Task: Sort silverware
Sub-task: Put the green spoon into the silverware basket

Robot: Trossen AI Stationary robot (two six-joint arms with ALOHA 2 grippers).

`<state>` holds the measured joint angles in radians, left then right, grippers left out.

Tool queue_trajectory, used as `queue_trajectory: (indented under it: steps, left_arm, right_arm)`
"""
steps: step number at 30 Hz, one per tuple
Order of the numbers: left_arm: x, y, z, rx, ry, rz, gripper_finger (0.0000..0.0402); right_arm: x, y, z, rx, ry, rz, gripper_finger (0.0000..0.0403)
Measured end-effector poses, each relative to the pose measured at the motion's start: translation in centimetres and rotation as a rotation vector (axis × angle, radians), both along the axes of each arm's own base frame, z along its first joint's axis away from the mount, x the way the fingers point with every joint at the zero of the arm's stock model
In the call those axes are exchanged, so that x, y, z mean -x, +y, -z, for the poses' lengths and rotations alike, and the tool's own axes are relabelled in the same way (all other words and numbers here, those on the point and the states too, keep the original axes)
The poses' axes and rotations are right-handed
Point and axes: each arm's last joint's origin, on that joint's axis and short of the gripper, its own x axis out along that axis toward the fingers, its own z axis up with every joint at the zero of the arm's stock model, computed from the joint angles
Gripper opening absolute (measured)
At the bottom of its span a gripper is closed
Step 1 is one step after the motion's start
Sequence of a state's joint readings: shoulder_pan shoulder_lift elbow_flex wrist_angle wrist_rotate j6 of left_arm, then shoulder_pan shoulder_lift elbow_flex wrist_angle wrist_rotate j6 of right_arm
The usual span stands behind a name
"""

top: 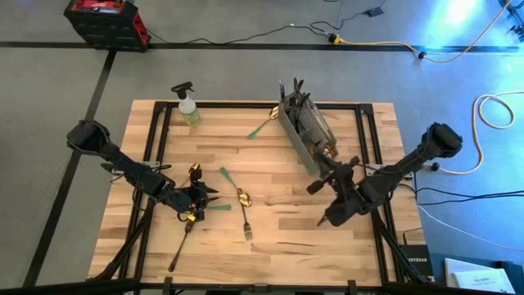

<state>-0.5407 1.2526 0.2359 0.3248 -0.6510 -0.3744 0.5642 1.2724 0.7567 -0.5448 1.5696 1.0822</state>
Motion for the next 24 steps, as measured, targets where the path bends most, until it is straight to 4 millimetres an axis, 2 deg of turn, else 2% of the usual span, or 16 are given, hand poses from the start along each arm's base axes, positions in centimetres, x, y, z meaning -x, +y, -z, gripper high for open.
queue_trajectory:
  steps: [7,18,24]
  left_arm:
    - [0.0,0.0,0.0,-0.007,0.001,0.003,0.0086]
    - [0.0,0.0,0.0,-0.009,0.001,-0.003,0.0086]
    - [0.0,0.0,0.0,-0.011,0.002,-0.002,0.0086]
  right_arm:
    - [0.2,-2.2,0.6,-0.025,0.016,0.076,0.0000]
    - [-1.0,-4.0,1.6,-0.054,0.081,0.159,0.0004]
    - [-1.3,-4.8,2.0,-0.084,0.107,0.186,0.0023]
